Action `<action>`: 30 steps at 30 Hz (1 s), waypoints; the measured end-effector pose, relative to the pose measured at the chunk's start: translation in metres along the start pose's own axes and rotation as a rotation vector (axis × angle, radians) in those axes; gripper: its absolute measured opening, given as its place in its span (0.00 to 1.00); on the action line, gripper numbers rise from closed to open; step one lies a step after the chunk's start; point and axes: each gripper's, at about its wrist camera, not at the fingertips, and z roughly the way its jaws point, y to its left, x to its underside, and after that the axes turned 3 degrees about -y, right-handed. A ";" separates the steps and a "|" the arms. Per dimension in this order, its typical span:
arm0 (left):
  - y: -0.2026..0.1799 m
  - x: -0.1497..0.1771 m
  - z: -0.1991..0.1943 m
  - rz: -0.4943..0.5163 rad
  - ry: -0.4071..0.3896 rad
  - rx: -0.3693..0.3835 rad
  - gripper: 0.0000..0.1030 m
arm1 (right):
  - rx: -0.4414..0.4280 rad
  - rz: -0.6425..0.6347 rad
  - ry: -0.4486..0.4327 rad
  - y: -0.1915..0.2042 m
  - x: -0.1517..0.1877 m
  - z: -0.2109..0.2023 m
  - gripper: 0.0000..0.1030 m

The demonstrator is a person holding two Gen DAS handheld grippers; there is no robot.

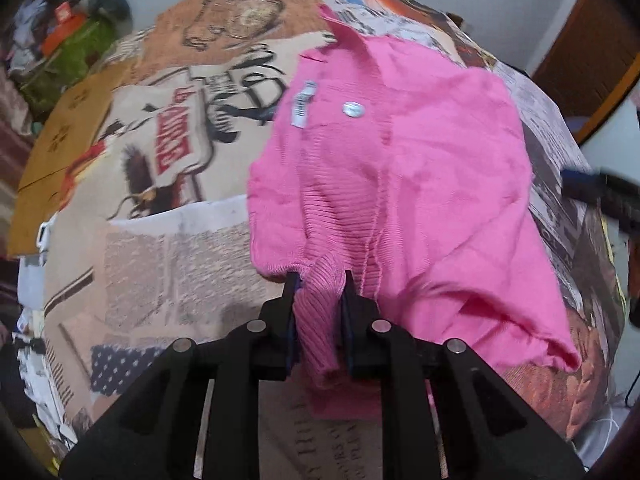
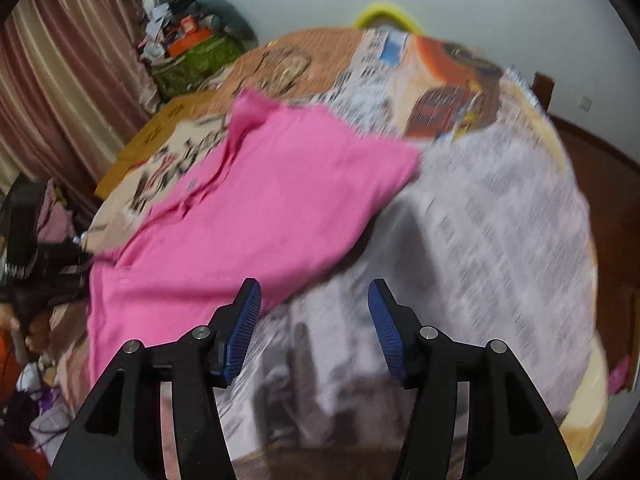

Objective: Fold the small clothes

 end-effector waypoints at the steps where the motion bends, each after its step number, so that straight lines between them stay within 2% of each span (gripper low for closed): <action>1: 0.005 0.002 -0.003 -0.010 -0.009 -0.008 0.23 | -0.022 0.003 0.017 0.006 0.005 0.005 0.50; 4: 0.021 0.007 -0.019 -0.039 -0.052 -0.022 0.33 | -0.076 0.023 0.055 0.018 0.010 0.018 0.50; 7: 0.035 0.013 -0.036 -0.044 -0.098 -0.081 0.39 | -0.134 0.050 0.079 0.031 0.010 0.032 0.50; 10: 0.045 0.018 -0.045 -0.060 -0.124 -0.104 0.46 | -0.157 0.048 0.096 0.044 0.008 0.045 0.50; 12: 0.052 0.020 -0.047 -0.083 -0.134 -0.105 0.47 | -0.165 0.042 0.090 0.052 0.008 0.052 0.51; 14: 0.058 0.019 -0.045 -0.102 -0.131 -0.107 0.47 | -0.179 0.022 0.086 0.055 0.007 0.055 0.45; 15: 0.059 0.019 -0.044 -0.107 -0.128 -0.108 0.47 | -0.188 0.015 0.084 0.056 0.006 0.054 0.29; 16: 0.059 0.019 -0.043 -0.110 -0.125 -0.109 0.47 | -0.182 0.008 0.082 0.055 0.007 0.053 0.16; 18: 0.057 0.018 -0.041 -0.116 -0.121 -0.103 0.47 | -0.154 -0.035 0.071 0.056 0.008 0.049 0.10; 22: 0.050 0.012 -0.041 -0.110 -0.129 -0.087 0.47 | -0.112 -0.080 0.069 0.047 0.012 0.042 0.08; 25: 0.039 0.007 -0.043 -0.092 -0.136 -0.070 0.48 | -0.048 -0.083 0.059 0.030 0.013 0.036 0.08; 30: 0.009 -0.003 -0.046 -0.042 -0.147 -0.034 0.50 | 0.108 -0.072 0.048 -0.002 0.015 0.027 0.08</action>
